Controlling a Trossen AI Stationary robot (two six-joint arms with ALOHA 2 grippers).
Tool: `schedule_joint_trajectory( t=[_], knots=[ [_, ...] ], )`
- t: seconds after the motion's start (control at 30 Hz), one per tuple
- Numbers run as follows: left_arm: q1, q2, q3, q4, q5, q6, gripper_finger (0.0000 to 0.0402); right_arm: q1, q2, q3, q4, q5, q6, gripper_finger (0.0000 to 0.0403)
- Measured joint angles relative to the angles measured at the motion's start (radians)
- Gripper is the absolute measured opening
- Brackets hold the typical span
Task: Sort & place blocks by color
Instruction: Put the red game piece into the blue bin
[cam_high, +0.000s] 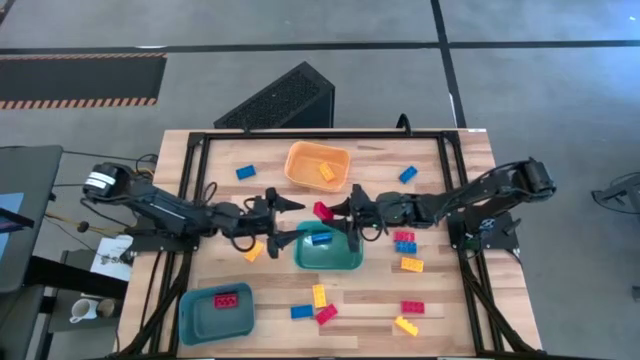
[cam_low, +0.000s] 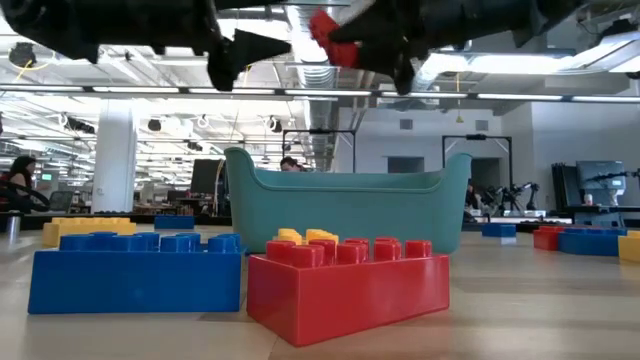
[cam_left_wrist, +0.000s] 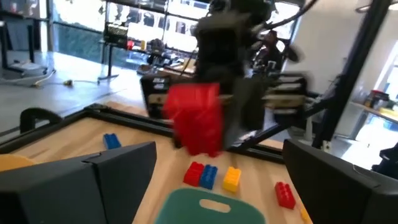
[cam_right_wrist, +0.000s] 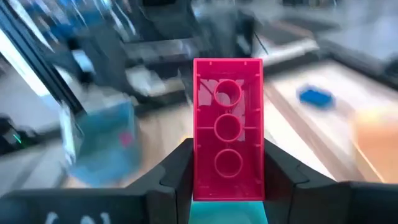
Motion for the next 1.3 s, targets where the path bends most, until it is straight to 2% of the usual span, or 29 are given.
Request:
schedule_joint_trajectory(
  t=[0.37,0.63,0.8,1.07,1.3],
  knots=[
    [0.057,0.115,0.027,0.092,0.045,-0.066,0.0339,0.021,0.067,0.002,0.064,-0.001,0.000,0.0156],
    [0.059,0.117,0.027,0.124,0.099,-0.039,0.0339,0.039,0.092,-0.002,0.150,-0.073,0.002,0.0152],
    [0.058,0.117,0.028,0.137,0.143,-0.037,0.0339,0.057,0.098,0.000,0.184,-0.078,0.002,0.0163],
    [0.044,0.117,0.031,0.162,0.200,-0.033,0.0339,0.061,0.097,0.000,0.196,-0.084,0.001,0.0153],
    [0.011,0.117,0.091,0.118,0.222,-0.005,0.0339,0.067,0.097,0.000,0.211,-0.083,-0.001,0.0164]
  ],
)
